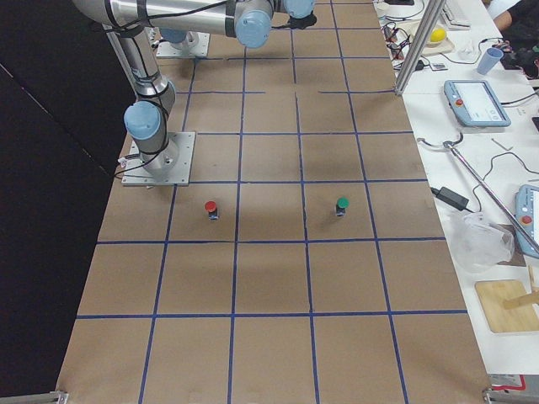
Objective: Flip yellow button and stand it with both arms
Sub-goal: 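Close the right gripper on the yellow cap held by the left gripper, then open the left gripper and pull it back while the right gripper holds the button, then carry the button with the right gripper farther from the robot and lower it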
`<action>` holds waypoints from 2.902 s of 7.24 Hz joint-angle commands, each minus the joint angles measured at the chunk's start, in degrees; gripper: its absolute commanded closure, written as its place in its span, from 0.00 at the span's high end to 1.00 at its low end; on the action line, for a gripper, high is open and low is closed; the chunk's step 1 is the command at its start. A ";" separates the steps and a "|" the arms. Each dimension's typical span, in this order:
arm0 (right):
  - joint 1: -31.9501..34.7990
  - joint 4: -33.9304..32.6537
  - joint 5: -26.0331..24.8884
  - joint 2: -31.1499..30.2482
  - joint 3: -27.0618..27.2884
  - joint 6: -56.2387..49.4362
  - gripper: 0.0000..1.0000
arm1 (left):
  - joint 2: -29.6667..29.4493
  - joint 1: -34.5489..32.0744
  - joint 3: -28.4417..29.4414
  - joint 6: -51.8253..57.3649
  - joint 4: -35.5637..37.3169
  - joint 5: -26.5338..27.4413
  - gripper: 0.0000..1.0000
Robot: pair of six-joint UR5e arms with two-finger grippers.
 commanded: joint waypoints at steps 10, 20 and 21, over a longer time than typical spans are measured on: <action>-6.68 -0.88 -8.23 -0.18 -0.04 -8.81 0.24 | -1.56 0.36 1.23 -3.25 2.35 0.91 1.00; -23.55 2.24 -59.92 1.92 3.02 -124.07 0.19 | -5.88 0.19 10.10 -13.46 9.43 62.10 0.99; -25.75 -3.54 -60.81 3.33 5.47 -134.09 0.19 | -5.62 -0.07 11.93 -11.19 5.22 68.87 0.99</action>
